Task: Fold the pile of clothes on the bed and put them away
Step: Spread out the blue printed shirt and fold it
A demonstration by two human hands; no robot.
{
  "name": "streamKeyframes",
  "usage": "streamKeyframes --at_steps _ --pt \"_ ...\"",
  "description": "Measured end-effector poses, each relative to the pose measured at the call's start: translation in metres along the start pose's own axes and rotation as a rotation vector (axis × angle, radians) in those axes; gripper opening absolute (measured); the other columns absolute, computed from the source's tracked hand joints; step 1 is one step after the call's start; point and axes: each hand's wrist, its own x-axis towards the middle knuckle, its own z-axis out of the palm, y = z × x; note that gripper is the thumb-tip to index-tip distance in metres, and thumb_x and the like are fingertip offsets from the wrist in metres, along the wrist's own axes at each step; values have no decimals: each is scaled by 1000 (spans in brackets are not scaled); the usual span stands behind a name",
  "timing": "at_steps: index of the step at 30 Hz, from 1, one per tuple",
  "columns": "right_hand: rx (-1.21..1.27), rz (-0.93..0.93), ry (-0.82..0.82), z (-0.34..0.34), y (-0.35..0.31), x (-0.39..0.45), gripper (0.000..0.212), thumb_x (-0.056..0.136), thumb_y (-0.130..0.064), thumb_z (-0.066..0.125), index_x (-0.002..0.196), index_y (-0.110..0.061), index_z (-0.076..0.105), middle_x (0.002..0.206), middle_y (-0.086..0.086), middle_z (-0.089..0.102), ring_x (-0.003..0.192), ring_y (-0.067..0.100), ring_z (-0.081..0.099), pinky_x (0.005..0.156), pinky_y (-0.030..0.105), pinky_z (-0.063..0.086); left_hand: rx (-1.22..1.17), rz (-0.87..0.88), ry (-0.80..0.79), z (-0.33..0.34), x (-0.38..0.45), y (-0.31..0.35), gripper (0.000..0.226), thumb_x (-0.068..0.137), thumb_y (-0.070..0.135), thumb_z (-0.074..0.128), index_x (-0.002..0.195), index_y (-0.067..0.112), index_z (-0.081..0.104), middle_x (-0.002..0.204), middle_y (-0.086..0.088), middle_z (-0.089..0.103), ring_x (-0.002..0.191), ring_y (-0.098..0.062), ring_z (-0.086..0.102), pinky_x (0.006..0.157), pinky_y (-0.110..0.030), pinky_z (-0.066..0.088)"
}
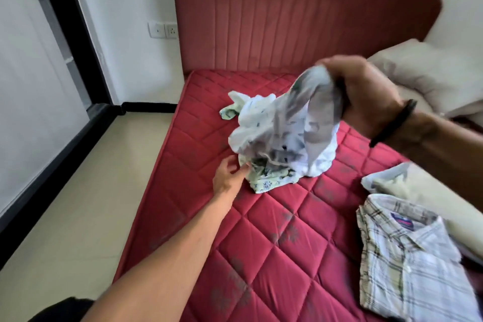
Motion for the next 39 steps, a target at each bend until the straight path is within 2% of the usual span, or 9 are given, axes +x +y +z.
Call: streamKeyframes --at_steps 5,8,11,15,20,26,31,34,39 --pt "405 -116 78 -11 -89 -14 16 80 -20 50 68 -16 41 72 8 41 67 20 50 74 33 48 142 285 -460 14 -52 67 96 59 38 102 140 28 52 130 14 67 123 3 60 110 -23 46" --pt "461 -154 104 -2 -130 -28 36 94 -22 48 58 -18 42 63 4 42 60 18 48 69 30 45 128 423 -573 30 -100 109 63 71 23 96 122 34 62 118 25 67 113 18 58 102 -5 41" --pt "468 -219 86 12 -169 -47 62 106 -22 33 44 -21 41 50 0 40 49 14 43 61 26 40 10 424 -578 41 -135 133 49 70 25 96 109 31 67 99 31 73 98 16 65 94 -11 49" --pt "564 -258 136 24 -200 -56 74 107 -19 33 33 -23 37 41 -5 37 38 9 40 58 24 39 48 355 -335 41 -168 128 56 61 48 94 104 22 71 98 20 72 100 6 65 79 1 43" --pt "601 -247 186 19 -210 -61 67 105 -20 29 38 -22 33 45 -2 35 38 14 42 59 25 44 45 145 140 22 -172 90 48 80 38 78 117 8 71 110 -13 76 108 -31 71 90 -38 55" --pt "635 -215 287 -32 -209 -73 66 104 -24 23 41 -16 44 53 2 50 52 22 57 75 38 53 -177 173 -15 -38 -146 108 34 85 42 66 76 10 72 71 -3 69 70 -18 62 63 -40 50" --pt "599 -157 404 -32 -209 -70 38 100 -23 26 62 -20 28 64 1 38 60 21 46 74 34 53 247 223 -522 -28 -176 161 27 101 0 56 126 -3 68 124 -17 69 105 -20 63 77 -18 53" --pt "484 -146 431 -20 -211 -75 55 104 -27 26 50 -19 33 59 1 37 55 19 44 73 32 48 594 192 -580 -3 -190 167 45 110 21 44 152 5 42 159 -14 42 144 -26 43 116 -30 36" --pt "507 -96 386 -12 -209 -79 57 109 -39 31 65 -9 52 79 8 60 82 27 59 100 51 47 846 314 -544 19 -210 182 38 110 19 40 142 0 49 152 -16 50 141 -31 46 109 -32 33"
